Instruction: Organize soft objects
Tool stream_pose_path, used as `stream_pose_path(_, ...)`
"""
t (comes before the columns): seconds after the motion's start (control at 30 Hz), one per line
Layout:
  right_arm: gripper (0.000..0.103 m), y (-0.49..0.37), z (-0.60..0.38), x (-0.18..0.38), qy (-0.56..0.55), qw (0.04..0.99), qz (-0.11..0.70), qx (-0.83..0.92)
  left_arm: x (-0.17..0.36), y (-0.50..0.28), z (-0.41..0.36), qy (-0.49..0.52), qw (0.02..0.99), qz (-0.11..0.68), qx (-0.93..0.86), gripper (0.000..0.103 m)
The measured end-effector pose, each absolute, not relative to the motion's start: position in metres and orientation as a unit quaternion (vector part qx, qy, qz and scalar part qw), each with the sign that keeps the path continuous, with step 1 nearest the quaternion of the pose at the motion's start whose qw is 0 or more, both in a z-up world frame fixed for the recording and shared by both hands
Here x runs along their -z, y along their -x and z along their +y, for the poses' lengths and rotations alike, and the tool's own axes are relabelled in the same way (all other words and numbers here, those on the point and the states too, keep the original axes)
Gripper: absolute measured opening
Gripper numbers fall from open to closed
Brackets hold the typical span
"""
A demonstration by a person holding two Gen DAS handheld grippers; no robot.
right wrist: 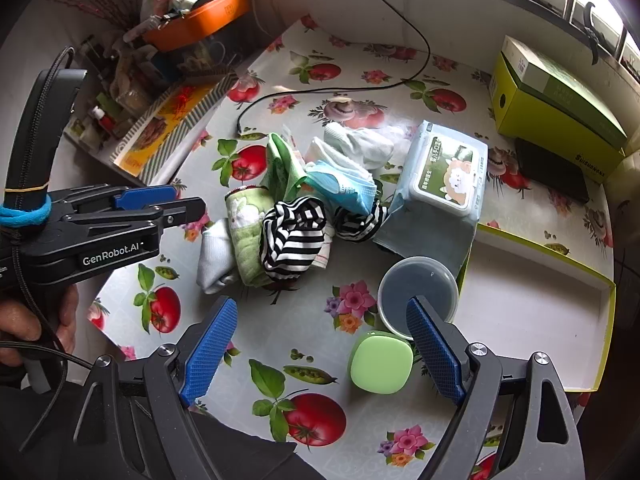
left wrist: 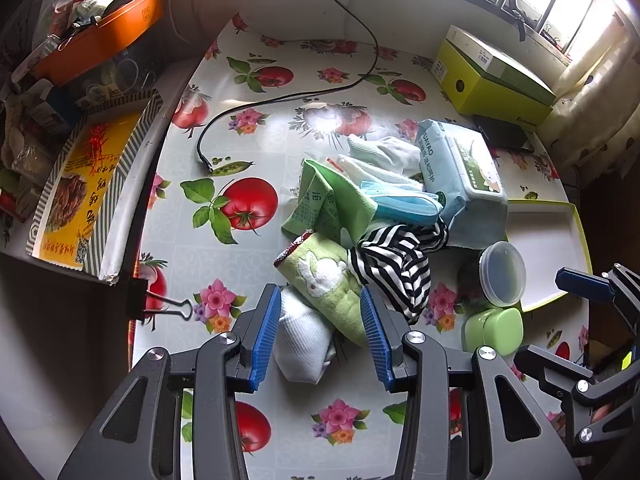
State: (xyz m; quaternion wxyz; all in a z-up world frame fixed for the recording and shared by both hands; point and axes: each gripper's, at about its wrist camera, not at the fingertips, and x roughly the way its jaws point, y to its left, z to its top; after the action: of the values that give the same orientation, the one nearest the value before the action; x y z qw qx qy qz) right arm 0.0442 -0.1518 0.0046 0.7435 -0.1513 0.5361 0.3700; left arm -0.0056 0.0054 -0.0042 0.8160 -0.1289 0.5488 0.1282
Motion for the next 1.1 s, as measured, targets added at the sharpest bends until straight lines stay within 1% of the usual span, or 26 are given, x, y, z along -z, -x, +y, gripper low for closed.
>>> stream_pose_path(1.1,0.088,-0.0459,-0.1456,-0.0018,0.142,0.731,0.547,-0.383,0.0111,0.0061,0.0107,0.143,0.808,0.559,-0.119,0.043)
